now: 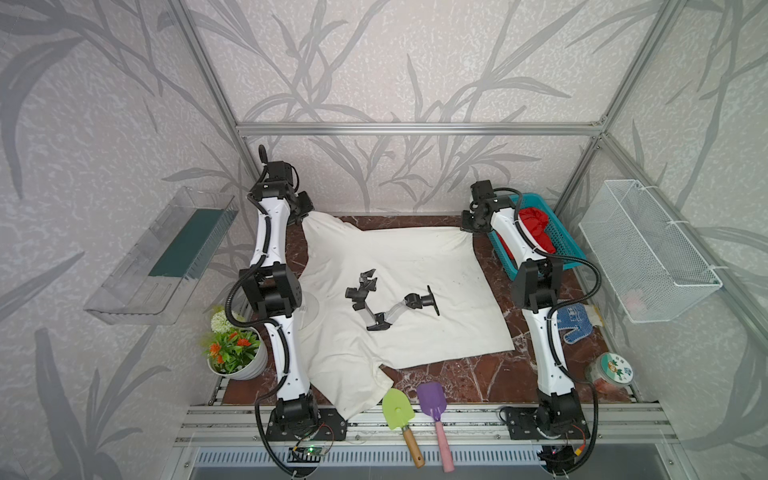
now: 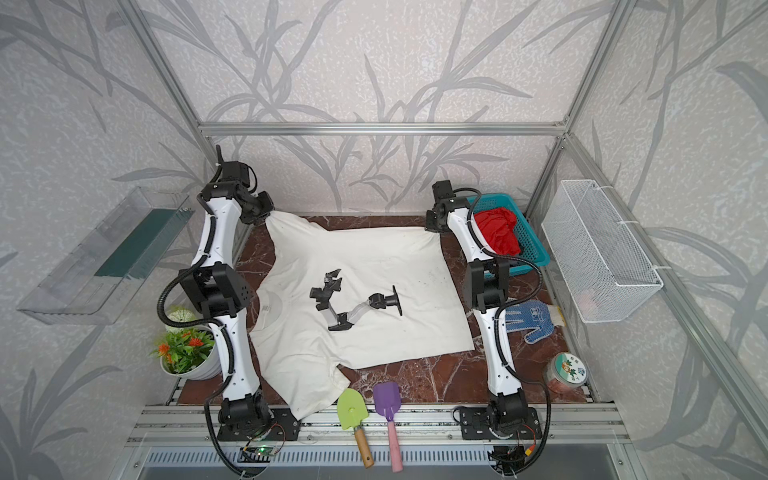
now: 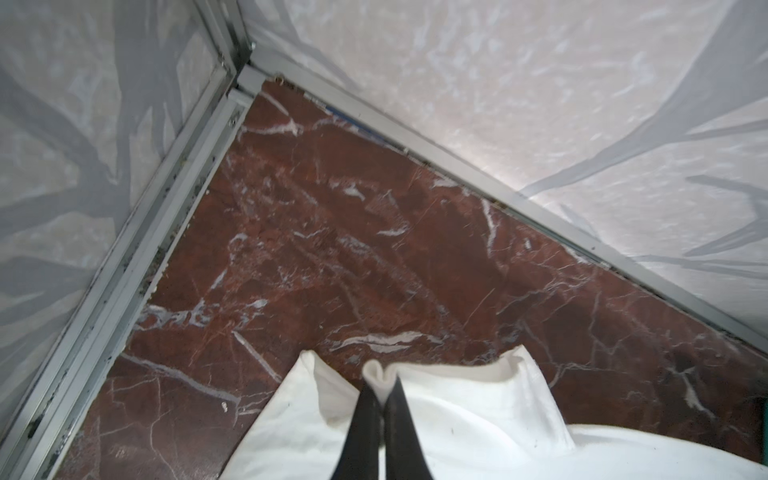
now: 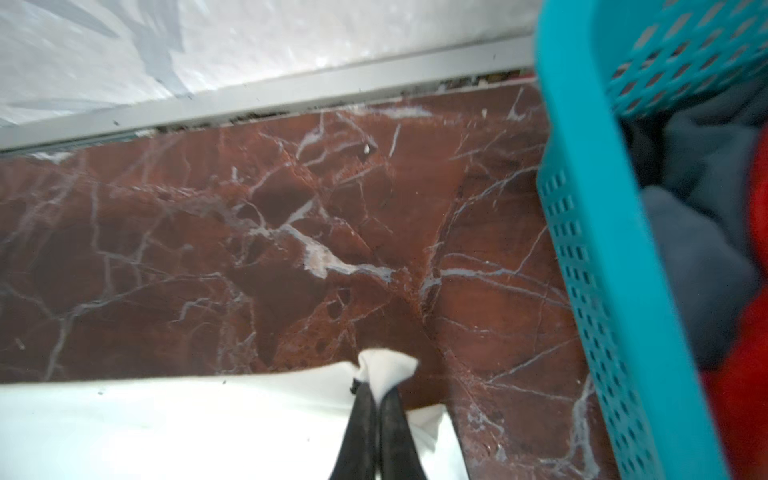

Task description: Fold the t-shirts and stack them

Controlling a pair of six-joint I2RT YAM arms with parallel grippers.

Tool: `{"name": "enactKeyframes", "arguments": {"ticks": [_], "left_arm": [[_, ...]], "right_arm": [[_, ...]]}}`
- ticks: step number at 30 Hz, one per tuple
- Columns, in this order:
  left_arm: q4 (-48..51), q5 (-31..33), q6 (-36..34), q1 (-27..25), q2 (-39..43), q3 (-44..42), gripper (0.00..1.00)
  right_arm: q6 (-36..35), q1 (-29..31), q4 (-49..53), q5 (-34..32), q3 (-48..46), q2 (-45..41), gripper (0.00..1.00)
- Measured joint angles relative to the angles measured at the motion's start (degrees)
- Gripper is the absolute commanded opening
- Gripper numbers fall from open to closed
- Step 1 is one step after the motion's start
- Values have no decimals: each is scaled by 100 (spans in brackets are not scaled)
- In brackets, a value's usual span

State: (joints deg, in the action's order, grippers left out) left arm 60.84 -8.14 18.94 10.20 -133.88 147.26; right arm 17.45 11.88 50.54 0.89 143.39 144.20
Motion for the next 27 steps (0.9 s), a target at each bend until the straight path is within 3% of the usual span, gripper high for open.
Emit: {"name": "enactKeyframes", "arguments": {"ticks": [4, 6, 13, 20, 27], "left_arm": [[70, -157, -2, 0, -4, 118, 0], [24, -186, 2, 0, 59, -221, 0], [-216, -52, 131, 0, 833, -2444, 0], [-715, 181, 433, 2, 2310, -4242, 0], [-1285, 372, 654, 2, 3620, -5947, 0]], "right_arm": [[-33, -7, -142, 52, -164, -278, 0], [-59, -11, -225, 101, -293, -339, 0], [-181, -13, -732, 173, -1475, -643, 0], [-234, -15, -1620, 20, -3287, -1589, 0], [-236, -15, -2371, -122, -4345, -2280, 0]]}}
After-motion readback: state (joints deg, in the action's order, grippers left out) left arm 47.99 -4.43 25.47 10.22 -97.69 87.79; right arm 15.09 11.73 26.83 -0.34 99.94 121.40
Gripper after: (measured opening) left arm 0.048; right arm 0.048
